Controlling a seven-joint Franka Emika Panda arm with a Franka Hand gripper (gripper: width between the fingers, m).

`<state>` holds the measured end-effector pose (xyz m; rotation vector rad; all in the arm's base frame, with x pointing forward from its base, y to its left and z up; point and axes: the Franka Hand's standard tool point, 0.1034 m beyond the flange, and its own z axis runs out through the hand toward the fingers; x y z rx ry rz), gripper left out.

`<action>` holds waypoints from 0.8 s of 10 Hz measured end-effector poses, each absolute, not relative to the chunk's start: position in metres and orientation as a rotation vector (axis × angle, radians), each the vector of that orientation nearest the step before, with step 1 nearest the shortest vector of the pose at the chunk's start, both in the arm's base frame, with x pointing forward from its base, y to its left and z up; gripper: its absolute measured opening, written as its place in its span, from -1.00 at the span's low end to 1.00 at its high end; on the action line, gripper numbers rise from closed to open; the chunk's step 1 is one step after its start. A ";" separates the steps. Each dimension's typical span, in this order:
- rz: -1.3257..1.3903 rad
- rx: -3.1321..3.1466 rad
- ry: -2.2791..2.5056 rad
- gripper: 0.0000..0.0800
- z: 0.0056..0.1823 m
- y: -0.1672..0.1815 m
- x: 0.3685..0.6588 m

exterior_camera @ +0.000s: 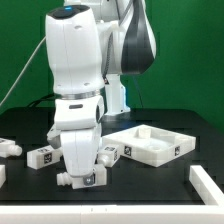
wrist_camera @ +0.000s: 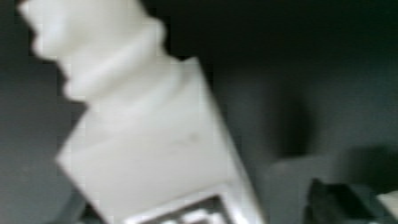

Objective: Assemble one leg

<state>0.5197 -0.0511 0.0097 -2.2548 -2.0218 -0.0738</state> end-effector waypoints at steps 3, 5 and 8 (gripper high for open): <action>-0.075 -2.265 -2.029 -0.30 0.011 -0.072 0.521; -0.100 -2.296 -2.041 -0.30 0.010 -0.097 0.524; -0.075 -2.334 -1.970 -0.30 0.010 -0.112 0.521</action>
Offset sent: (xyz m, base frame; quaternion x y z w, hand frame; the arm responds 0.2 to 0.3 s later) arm 0.0120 -0.0481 0.0049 -0.0448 -0.0177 -0.0222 0.9986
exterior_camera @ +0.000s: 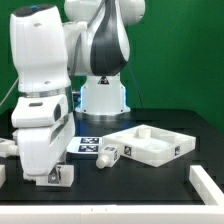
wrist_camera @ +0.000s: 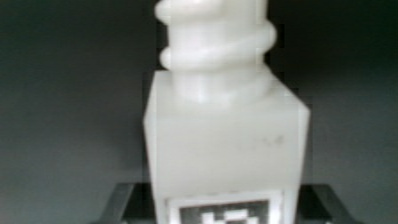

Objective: Assemble one leg

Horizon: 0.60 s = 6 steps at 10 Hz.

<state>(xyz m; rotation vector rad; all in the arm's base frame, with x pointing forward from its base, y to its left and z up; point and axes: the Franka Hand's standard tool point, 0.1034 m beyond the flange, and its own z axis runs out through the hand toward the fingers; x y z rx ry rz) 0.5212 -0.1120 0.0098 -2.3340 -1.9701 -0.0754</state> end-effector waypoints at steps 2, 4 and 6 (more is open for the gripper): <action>-0.075 -2.334 -1.970 -0.29 0.010 -0.112 0.521; -0.068 -2.437 -1.850 -0.08 0.023 -0.100 0.516; -0.045 -2.558 -1.686 0.37 0.046 -0.075 0.498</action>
Offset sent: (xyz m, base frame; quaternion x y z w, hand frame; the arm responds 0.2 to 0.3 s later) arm -0.0239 0.0241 0.0370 -0.0068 -0.0357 0.0954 0.9948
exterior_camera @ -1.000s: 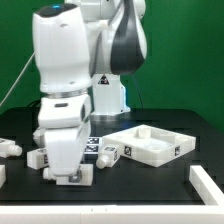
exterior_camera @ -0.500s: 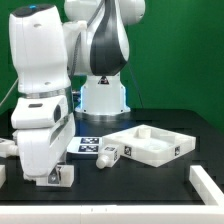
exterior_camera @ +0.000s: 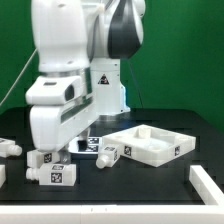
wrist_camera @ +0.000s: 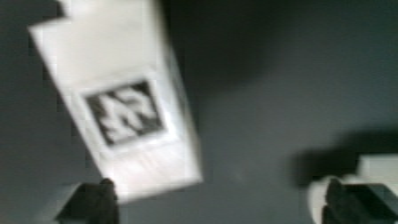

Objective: Assemble one leg

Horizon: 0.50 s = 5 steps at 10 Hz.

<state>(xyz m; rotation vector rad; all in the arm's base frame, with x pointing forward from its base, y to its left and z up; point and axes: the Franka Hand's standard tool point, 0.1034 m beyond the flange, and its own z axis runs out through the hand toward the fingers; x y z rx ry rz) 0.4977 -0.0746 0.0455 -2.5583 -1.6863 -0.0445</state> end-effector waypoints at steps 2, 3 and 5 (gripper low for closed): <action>-0.031 -2.632 -1.589 0.61 0.063 -0.046 0.488; -0.030 -2.611 -1.621 0.61 0.061 -0.047 0.488; -0.026 -2.618 -1.607 0.62 0.059 -0.051 0.487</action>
Offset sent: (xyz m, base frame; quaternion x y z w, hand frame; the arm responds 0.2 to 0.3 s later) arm 0.0000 0.0000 0.0000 0.0000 0.0000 0.0000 1.0000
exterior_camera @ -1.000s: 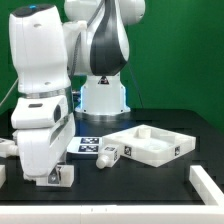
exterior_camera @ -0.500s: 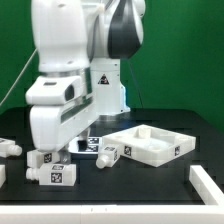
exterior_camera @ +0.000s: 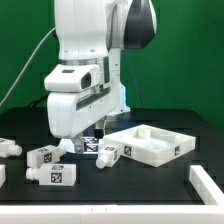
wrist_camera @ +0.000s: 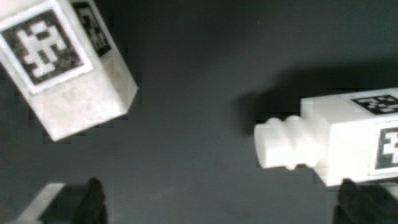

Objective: Assemble one leg

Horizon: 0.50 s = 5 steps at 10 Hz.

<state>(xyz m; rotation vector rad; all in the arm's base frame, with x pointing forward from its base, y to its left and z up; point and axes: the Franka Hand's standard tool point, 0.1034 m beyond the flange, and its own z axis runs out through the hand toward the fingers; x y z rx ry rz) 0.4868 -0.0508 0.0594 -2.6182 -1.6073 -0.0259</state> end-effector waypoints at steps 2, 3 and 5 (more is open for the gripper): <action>-0.027 -2.643 -1.568 0.62 0.059 -0.048 0.485; -0.025 -2.731 -1.411 0.62 0.059 -0.026 0.471; -0.034 -2.791 -1.286 0.62 0.060 0.016 0.454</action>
Offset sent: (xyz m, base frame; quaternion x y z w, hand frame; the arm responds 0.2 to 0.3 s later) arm -0.0539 0.0754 0.0017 0.0437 -0.0133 0.2074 0.9772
